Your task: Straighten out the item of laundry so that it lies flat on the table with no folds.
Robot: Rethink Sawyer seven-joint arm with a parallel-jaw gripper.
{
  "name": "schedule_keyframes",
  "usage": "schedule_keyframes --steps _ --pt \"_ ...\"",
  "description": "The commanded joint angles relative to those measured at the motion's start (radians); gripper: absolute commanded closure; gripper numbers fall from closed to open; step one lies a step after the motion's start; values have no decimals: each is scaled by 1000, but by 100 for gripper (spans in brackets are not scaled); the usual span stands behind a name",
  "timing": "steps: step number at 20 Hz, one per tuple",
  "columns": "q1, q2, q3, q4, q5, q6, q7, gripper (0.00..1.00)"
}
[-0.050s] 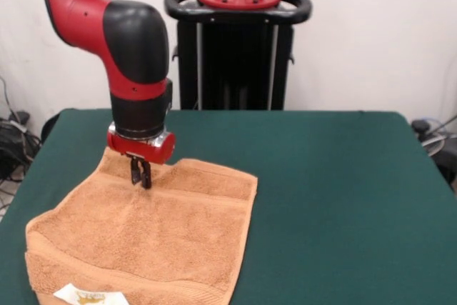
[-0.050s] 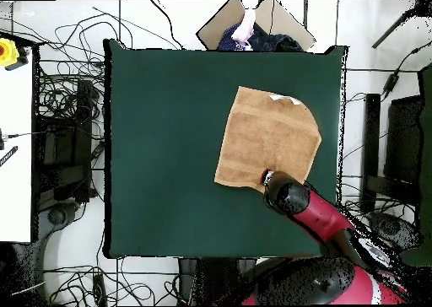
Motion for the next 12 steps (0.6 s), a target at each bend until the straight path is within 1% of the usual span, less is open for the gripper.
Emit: schedule_keyframes --steps 1,4,5,7,10,12 --pt "-13 66 35 -100 -50 -31 99 100" --pt "-4 58 26 -66 -54 -72 134 100" --pt "20 57 12 -51 -53 -93 153 100" --pt "33 48 2 -23 -63 -119 170 100" --pt "44 42 1 15 -69 -130 191 100" --pt "61 47 8 28 -55 -119 205 100"
